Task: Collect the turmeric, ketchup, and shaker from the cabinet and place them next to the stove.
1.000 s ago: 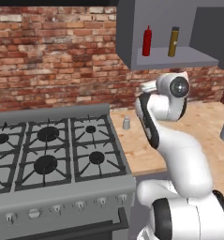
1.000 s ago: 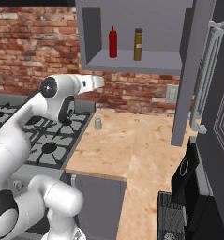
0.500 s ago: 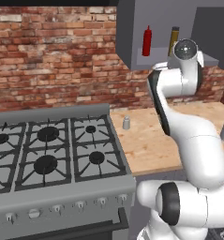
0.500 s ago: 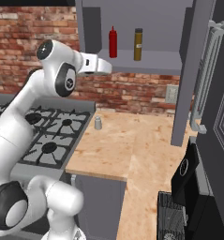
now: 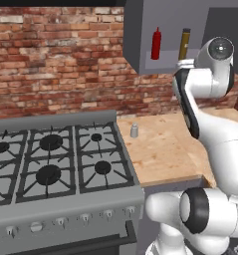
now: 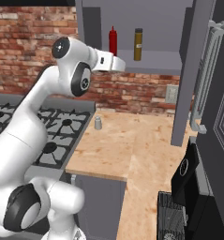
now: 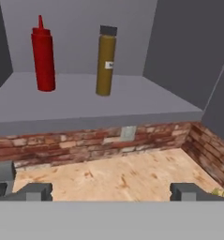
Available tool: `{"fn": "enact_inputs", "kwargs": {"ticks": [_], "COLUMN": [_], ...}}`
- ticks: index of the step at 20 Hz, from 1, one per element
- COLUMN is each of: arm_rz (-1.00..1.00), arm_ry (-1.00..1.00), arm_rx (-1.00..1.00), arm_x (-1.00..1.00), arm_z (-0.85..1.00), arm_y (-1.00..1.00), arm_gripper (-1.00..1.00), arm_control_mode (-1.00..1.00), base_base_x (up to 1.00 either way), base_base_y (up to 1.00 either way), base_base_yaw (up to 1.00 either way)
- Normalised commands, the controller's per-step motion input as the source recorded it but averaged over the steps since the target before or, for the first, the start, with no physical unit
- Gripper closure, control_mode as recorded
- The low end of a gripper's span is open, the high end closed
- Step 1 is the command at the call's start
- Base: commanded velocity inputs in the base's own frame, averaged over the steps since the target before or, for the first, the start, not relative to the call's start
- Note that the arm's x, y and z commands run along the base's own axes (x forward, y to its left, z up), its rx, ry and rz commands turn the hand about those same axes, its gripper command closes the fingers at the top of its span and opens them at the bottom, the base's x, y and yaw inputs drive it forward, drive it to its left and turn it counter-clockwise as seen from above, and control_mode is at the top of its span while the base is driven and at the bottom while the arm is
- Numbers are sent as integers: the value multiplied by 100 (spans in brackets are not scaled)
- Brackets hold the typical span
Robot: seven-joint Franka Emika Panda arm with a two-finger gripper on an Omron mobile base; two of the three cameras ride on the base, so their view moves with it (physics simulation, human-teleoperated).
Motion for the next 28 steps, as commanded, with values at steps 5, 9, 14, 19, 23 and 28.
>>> {"fn": "enact_inputs", "kwargs": {"ticks": [5, 9, 14, 19, 23, 28], "arm_rz": [-1, 1, 1, 0, 0, 5], "arm_ry": [-3, 8, 2, 0, -1, -7], "arm_rx": [0, 0, 0, 0, 0, 0], "arm_x": [26, 35, 31, 34, 31, 14], "arm_z": [12, 0, 0, 3, 12, 18], "arm_y": [0, -2, -18, -18, -9, 0], "arm_gripper": [-100, -100, -100, -100, -100, -100], "arm_control_mode": [-100, -100, -100, -100, -100, -100], "base_base_x": [0, 0, 0, 0, 0, 0], "base_base_y": [0, 0, 0, 0, 0, 0], "base_base_yaw": [0, 0, 0, 0, 0, 0]}}
